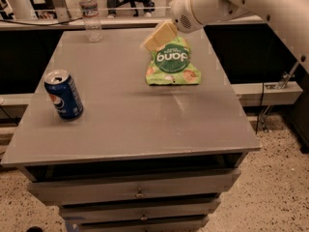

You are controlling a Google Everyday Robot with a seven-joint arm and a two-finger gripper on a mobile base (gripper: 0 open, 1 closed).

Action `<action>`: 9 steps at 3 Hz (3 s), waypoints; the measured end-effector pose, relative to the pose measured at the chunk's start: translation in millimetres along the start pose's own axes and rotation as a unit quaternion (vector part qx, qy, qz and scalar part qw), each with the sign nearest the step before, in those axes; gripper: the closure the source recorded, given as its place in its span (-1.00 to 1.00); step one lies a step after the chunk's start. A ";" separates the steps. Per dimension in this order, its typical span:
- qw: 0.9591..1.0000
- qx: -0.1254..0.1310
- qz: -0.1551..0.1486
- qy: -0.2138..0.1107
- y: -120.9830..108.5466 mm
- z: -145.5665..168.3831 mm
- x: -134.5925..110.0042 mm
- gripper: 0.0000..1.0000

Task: Pick water bottle

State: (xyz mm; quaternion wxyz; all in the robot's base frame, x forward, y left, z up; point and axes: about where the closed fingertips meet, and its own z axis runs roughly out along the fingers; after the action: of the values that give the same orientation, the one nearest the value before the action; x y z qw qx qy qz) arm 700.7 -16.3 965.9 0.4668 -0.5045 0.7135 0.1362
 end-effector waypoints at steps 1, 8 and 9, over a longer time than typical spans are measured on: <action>1.000 0.007 0.013 -0.025 -5.4 20.0 -6.2 -1.00; 0.992 0.020 0.019 -0.125 -51.7 261.7 -79.2 -1.00; 0.992 0.028 0.020 -0.124 -48.5 270.6 -78.5 -1.00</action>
Offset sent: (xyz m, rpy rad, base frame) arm 0.1203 0.1008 -0.0280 0.3030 -0.0683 -0.0170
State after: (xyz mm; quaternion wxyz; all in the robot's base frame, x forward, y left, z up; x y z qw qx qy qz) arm 889.2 188.2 899.8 0.5630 -0.4561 0.6635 0.1867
